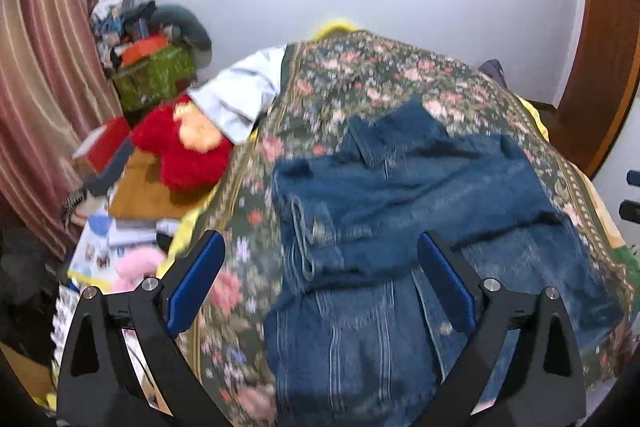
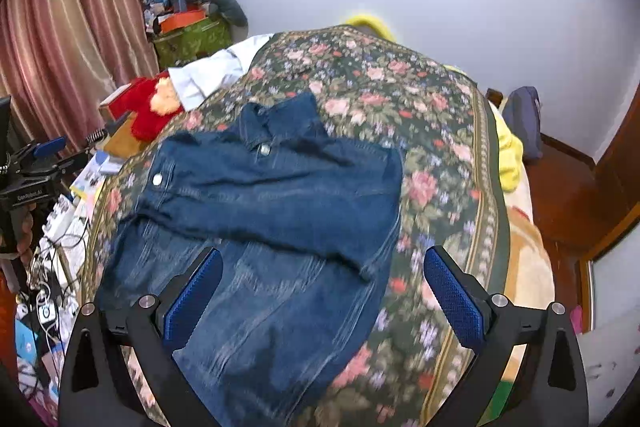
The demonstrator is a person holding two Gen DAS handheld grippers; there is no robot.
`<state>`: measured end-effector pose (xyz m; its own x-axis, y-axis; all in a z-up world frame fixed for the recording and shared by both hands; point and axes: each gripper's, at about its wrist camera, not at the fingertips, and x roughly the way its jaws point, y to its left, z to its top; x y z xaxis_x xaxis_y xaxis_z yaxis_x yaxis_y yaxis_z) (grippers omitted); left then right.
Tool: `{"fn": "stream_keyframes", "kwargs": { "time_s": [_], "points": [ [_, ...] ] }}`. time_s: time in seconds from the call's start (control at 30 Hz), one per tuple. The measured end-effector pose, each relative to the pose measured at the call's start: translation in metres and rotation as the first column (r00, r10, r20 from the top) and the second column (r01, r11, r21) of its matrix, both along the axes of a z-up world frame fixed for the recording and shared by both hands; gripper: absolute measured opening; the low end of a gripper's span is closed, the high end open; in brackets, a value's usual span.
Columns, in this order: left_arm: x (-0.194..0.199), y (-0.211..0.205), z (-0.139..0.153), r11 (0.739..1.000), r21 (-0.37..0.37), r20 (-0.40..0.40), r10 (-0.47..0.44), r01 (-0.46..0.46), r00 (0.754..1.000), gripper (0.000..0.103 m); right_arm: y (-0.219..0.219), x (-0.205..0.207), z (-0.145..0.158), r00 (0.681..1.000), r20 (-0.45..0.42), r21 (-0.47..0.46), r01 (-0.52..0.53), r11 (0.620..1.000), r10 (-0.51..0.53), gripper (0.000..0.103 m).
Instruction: Fold large clothes
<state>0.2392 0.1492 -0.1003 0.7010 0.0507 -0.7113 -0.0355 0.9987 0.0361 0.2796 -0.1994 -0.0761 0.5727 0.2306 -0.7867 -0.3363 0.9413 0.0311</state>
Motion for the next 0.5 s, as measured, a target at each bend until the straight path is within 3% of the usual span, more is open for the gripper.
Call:
{"fn": "stream_keyframes", "kwargs": {
  "time_s": [0.13, 0.27, 0.4, 0.5],
  "points": [
    [-0.024, 0.014, -0.028, 0.998, -0.035, -0.055, 0.05, -0.052, 0.997, 0.098, -0.008, -0.021, -0.021, 0.998, -0.067, 0.034, 0.02, 0.999, -0.018, 0.1],
    [-0.044, 0.036, -0.066, 0.991, -0.054, -0.147, 0.111, -0.12, 0.983, 0.098, -0.025, -0.035, -0.054, 0.976, -0.207, 0.13, 0.093, 0.987, -0.064, 0.1],
    [-0.062, 0.06, -0.11, 0.976, -0.11, -0.282, 0.153, -0.19, 0.947, 0.098, -0.038, -0.044, -0.083, 0.938, -0.335, 0.189, 0.165, 0.968, -0.094, 0.1],
    [-0.074, 0.072, -0.138, 0.958, -0.161, -0.346, 0.169, -0.236, 0.923, 0.098, -0.038, -0.052, -0.095, 0.922, -0.378, 0.208, 0.17, 0.963, -0.081, 0.096]
  ]
}}
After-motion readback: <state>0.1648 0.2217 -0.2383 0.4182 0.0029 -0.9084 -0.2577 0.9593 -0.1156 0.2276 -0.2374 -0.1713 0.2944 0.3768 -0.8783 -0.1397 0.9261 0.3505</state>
